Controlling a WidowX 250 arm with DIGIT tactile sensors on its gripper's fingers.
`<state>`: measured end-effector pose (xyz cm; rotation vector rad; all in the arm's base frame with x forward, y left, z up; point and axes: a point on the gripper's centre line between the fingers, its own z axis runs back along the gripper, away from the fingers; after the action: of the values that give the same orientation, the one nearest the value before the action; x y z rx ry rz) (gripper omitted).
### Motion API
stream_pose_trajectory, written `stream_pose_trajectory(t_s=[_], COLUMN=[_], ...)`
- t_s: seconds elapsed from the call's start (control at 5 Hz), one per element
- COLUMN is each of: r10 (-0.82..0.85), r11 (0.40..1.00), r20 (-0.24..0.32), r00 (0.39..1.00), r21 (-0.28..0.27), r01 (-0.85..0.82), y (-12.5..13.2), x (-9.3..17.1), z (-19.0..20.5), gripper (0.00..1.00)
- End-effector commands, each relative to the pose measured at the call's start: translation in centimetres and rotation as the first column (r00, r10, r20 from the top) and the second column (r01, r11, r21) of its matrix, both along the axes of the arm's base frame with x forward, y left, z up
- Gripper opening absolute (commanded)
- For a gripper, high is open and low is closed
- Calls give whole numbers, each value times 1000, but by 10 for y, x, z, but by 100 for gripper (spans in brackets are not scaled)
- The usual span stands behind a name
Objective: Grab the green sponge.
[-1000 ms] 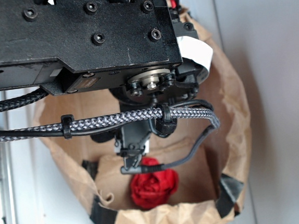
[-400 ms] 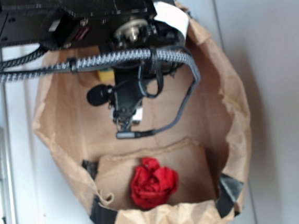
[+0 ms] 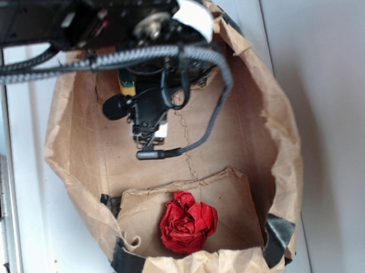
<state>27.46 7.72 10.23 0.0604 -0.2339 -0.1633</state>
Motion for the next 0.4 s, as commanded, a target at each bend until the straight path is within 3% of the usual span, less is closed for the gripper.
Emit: stream_pose_trajectory(t_s=[0.0,0.2], r10=[8,30], r11=[998,997], r20=[81,82], r00=[997,996], r21=[56,63], r01=[-13,-35], y=[3,3], x=[-2,4], z=[1,-6], gripper=[100,100])
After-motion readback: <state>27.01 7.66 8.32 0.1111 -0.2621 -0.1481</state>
